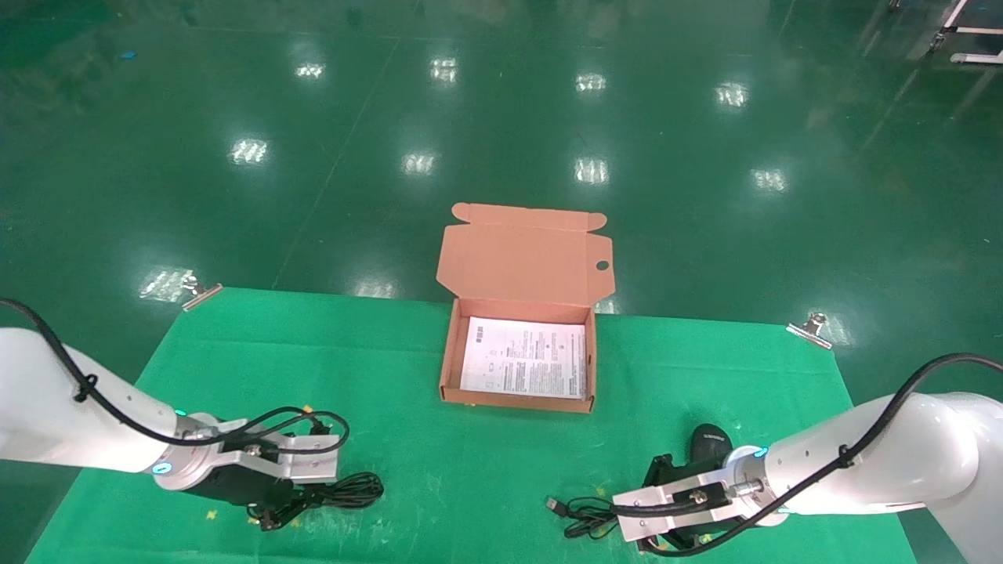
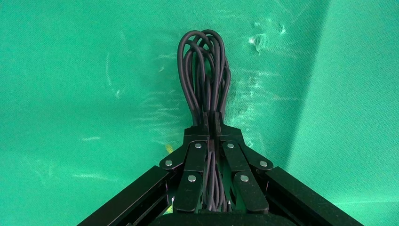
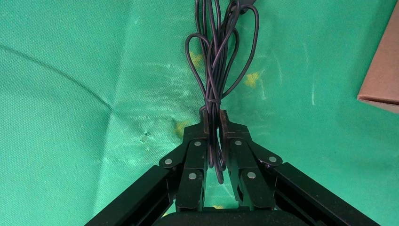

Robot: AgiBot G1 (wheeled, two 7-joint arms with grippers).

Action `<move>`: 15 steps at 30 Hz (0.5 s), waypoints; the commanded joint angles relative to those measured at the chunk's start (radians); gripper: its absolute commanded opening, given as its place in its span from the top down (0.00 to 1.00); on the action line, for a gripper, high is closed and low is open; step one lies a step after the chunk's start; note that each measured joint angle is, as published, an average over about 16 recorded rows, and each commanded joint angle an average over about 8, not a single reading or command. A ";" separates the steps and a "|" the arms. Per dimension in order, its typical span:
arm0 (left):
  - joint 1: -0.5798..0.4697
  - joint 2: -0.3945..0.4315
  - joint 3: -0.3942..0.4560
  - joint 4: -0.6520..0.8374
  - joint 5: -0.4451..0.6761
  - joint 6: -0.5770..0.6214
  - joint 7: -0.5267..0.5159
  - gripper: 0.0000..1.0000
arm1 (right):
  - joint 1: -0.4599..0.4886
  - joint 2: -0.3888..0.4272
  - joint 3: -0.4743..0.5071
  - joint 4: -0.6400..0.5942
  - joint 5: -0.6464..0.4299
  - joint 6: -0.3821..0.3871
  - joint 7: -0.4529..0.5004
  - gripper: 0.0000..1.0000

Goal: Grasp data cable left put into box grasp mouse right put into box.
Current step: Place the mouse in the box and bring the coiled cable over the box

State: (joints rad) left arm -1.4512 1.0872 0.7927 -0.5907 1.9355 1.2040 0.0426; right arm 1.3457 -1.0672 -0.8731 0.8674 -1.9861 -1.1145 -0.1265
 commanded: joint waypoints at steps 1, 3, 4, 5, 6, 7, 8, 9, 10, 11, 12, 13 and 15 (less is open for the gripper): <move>0.000 0.001 0.000 0.001 0.000 -0.001 0.000 1.00 | 0.000 0.000 0.000 0.000 0.000 0.000 0.000 1.00; 0.000 -0.002 0.000 -0.003 0.000 0.000 0.004 1.00 | 0.000 0.000 0.000 0.000 0.000 0.000 0.000 1.00; -0.001 -0.005 0.000 -0.006 0.000 0.002 0.005 1.00 | 0.001 0.002 0.001 0.001 0.001 0.000 0.001 1.00; -0.001 -0.008 0.000 -0.010 0.000 0.004 0.008 1.00 | 0.002 0.004 0.003 0.003 0.003 0.000 0.001 1.00; -0.001 -0.011 0.001 -0.015 0.001 0.006 0.011 1.00 | 0.004 0.007 0.005 0.005 0.005 0.000 0.002 1.00; -0.001 -0.015 0.001 -0.020 0.001 0.008 0.014 1.00 | 0.005 0.012 0.008 0.009 0.008 -0.001 0.004 1.00; -0.002 -0.019 0.001 -0.025 0.001 0.011 0.015 1.00 | 0.007 0.018 0.012 0.013 0.011 -0.001 0.006 1.00; -0.002 -0.023 0.001 -0.031 0.001 0.014 0.016 1.00 | 0.010 0.025 0.016 0.019 0.015 -0.001 0.009 1.00; -0.003 -0.027 0.001 -0.038 0.001 0.018 0.016 1.00 | 0.012 0.033 0.021 0.026 0.019 -0.001 0.013 1.00; -0.004 -0.031 0.001 -0.044 0.001 0.022 0.016 1.00 | 0.015 0.042 0.026 0.034 0.024 -0.001 0.017 1.00; -0.006 -0.036 0.001 -0.050 0.001 0.025 0.016 1.00 | 0.019 0.051 0.032 0.042 0.028 0.000 0.022 1.00; -0.008 -0.041 0.000 -0.057 0.000 0.030 0.015 1.00 | 0.022 0.061 0.038 0.051 0.032 0.000 0.028 1.00; -0.015 -0.051 -0.002 -0.072 -0.003 0.040 0.013 1.00 | 0.030 0.080 0.050 0.068 0.039 0.002 0.040 1.00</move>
State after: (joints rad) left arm -1.4714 1.0352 0.7899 -0.6685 1.9337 1.2445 0.0570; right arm 1.3787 -0.9871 -0.8220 0.9374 -1.9486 -1.1109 -0.0829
